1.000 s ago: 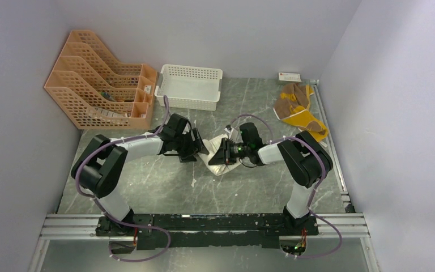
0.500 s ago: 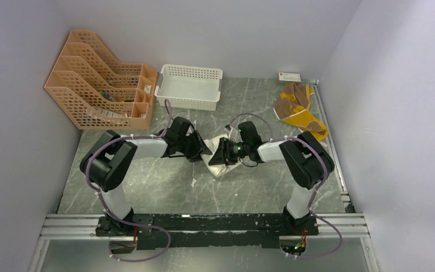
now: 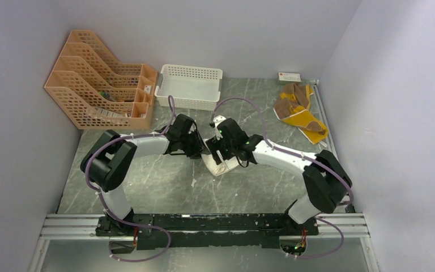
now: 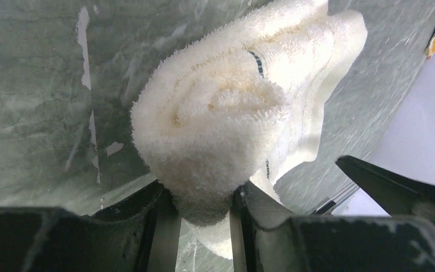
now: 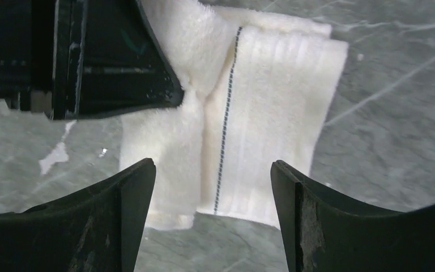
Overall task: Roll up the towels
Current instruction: Roll the towel at the center of the board.
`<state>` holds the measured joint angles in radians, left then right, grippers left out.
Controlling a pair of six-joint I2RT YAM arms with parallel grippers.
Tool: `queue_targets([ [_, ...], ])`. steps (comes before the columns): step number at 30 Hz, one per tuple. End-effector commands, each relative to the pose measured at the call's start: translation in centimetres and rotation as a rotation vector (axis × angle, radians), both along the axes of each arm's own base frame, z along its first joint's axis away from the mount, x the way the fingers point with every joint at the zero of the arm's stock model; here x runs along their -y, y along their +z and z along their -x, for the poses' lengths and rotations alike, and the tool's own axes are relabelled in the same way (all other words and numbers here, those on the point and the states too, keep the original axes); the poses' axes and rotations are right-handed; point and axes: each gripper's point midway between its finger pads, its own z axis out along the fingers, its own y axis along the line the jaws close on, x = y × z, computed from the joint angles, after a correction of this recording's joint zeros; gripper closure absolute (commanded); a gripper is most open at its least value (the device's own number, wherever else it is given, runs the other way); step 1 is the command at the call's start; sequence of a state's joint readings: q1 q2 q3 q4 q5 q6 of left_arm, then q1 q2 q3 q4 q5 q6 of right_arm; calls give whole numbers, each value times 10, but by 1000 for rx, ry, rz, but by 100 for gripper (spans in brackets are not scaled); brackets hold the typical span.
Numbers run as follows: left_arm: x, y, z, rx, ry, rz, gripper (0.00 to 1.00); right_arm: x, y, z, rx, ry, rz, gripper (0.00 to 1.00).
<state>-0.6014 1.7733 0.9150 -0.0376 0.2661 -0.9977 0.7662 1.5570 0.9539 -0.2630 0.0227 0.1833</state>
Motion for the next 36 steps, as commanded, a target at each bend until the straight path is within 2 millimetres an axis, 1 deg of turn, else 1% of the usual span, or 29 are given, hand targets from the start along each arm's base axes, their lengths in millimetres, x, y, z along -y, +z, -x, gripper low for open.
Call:
queue_targets([
  [1, -14, -19, 1, -13, -1, -102, 59, 23, 8, 5, 141, 28, 169, 25],
  [4, -13, -22, 1, -20, -8, -102, 58, 10, 15, 13, 174, 78, 151, 25],
  [7, -13, -23, 2, -25, -13, -103, 58, -5, 16, 18, 188, 126, 138, 24],
  [9, -12, -23, 2, -26, -17, -104, 58, -14, 12, 21, 193, 150, 148, 21],
  [11, -12, -24, 2, -29, -20, -107, 58, -19, 6, 24, 202, 160, 176, 16],
  [17, -13, -27, 5, -44, -19, -102, 58, -30, -17, 32, 192, 174, 232, 14],
  [20, -13, -28, 6, -48, -20, -100, 58, -34, -23, 34, 202, 170, 241, 14],
  [22, -13, -29, 7, -52, -22, -100, 57, -34, -22, 31, 228, 144, 257, 15],
  [24, -12, -29, 7, -55, -26, -98, 57, -29, -21, 28, 265, 104, 293, 15],
  [28, -11, -29, 8, -61, -32, -93, 57, -13, -26, 20, 312, 20, 390, 18],
  [32, -11, -28, 6, -62, -36, -99, 57, -2, -34, 18, 327, -29, 452, 25],
  [35, -11, -25, 6, -61, -38, -103, 56, 0, -37, 19, 328, -39, 454, 32],
  [36, -11, -24, 5, -59, -39, -104, 56, -1, -37, 19, 330, -38, 451, 36],
])
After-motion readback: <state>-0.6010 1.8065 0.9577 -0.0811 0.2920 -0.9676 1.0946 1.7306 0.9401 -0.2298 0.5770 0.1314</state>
